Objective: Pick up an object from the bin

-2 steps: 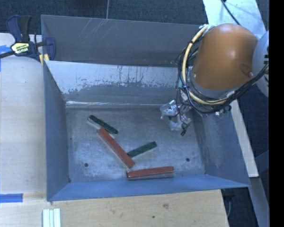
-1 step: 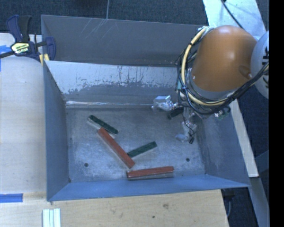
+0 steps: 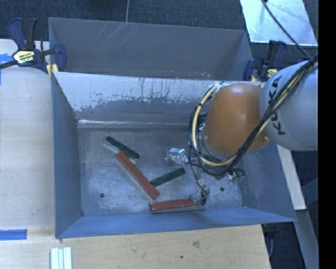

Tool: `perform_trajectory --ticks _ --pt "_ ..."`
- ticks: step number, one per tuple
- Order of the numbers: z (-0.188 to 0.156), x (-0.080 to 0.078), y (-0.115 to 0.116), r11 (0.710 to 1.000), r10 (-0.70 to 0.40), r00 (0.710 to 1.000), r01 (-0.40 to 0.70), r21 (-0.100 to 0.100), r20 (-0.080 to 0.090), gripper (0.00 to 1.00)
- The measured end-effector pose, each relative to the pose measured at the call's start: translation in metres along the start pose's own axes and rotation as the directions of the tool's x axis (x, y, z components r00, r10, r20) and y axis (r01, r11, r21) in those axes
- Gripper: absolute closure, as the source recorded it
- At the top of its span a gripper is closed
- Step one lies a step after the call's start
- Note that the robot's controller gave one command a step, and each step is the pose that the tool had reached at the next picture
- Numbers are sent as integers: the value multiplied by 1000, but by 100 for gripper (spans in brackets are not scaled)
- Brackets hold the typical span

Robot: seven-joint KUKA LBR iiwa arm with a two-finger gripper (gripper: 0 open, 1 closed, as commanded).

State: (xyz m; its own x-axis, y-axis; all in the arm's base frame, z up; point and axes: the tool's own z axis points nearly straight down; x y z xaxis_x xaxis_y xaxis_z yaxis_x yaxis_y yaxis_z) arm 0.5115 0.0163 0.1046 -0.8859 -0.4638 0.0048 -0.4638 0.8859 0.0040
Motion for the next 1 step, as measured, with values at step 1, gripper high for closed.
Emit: perform_trajectory --ticks 1 --pt "34 -83 -61 981 -194 981 194 9 10 0"
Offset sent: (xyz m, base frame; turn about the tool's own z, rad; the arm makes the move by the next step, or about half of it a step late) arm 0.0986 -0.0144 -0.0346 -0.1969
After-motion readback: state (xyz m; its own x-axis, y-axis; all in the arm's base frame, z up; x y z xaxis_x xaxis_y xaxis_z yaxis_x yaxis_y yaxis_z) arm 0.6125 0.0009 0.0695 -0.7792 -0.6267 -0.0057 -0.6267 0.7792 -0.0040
